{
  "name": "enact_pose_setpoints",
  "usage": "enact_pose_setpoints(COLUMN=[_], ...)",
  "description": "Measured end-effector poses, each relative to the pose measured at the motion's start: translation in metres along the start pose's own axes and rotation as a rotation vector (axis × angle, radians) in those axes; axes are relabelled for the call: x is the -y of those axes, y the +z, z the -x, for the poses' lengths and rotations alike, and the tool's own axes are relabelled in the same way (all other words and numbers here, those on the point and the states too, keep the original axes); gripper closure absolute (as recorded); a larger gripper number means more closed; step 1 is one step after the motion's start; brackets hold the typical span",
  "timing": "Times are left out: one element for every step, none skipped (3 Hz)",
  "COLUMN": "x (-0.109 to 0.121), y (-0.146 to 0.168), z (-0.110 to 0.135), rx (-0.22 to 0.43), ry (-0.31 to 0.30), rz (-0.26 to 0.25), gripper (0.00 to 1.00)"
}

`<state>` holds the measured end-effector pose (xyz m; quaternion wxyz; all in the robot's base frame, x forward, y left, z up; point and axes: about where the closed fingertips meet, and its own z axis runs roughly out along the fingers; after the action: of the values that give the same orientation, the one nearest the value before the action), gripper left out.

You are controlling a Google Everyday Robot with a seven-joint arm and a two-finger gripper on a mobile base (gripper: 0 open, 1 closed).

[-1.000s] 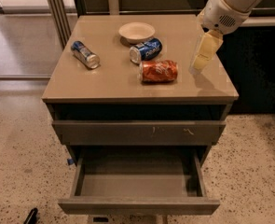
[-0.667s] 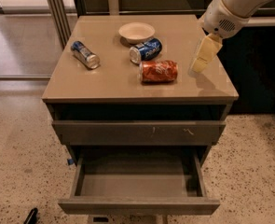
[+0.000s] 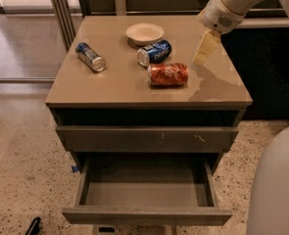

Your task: Place pepsi can into middle drawer

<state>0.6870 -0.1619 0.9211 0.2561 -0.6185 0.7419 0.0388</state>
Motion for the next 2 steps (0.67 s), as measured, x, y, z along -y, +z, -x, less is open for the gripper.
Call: enact_pose_setpoints(x=[0.026, 0.064], y=[0.022, 0.049], z=[0.015, 0.035], rx=[0.021, 0.056], ry=[-0.058, -0.096], rz=[0.018, -0.017], gripper=[0.00, 0.00])
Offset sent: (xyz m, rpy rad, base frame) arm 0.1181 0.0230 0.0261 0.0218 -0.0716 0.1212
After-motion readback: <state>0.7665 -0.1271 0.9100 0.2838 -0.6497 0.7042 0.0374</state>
